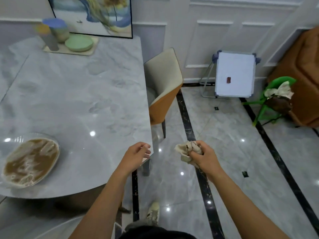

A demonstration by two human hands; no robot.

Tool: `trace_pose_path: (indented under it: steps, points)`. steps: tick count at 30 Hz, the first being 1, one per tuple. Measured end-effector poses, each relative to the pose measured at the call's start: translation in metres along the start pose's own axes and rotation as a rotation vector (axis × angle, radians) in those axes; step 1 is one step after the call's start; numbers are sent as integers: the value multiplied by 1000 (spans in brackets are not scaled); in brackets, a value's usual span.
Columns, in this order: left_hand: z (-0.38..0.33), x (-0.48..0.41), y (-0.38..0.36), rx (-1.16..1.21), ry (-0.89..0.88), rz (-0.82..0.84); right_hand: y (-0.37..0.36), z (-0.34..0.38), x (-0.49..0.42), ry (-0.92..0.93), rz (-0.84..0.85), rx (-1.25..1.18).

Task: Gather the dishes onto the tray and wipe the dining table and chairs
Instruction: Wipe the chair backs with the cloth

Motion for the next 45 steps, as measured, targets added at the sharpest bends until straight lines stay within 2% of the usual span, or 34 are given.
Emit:
trace_pose_path:
  steps: [4,9,11,14,19,23,28,32,36,45]
  points:
    - [-29,-42,-21,97,43,-56,32,5,-52,-25,46,-19]
    - [-40,-92,-63,582,230,-156,64,7,-138,-29,146,40]
    - [-40,-109,-73,688,285,-234,75,12,-168,-14,184,55]
    - [-52,-131,-91,822,309,-352,97,35,-225,40,252,128]
    - [-74,-153,-124,1063,275,-412,102,78,-310,144,411,303]
    - [-80,-186,-136,1238,282,-462,57,125,-354,331,600,456]
    - [-92,-238,-135,1442,278,-483,-18,168,-395,547,704,638]
    - [-99,-291,-119,1782,263,-478,-80,189,-425,671,782,796]
    - [-100,-335,-102,1965,241,-477,-130,193,-452,754,861,925]
    - [-78,-371,-105,2063,307,-575,-205,148,-483,727,1087,1151]
Point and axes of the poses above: each hand's wrist, its own x-axis away from the middle knuckle, its own y-axis out of the back of the hand, z = x × y, the point moved 8 cm from there along -x, towards the middle knuckle, and after that the axes turned 3 degrees about z, right-handed, at the moved point
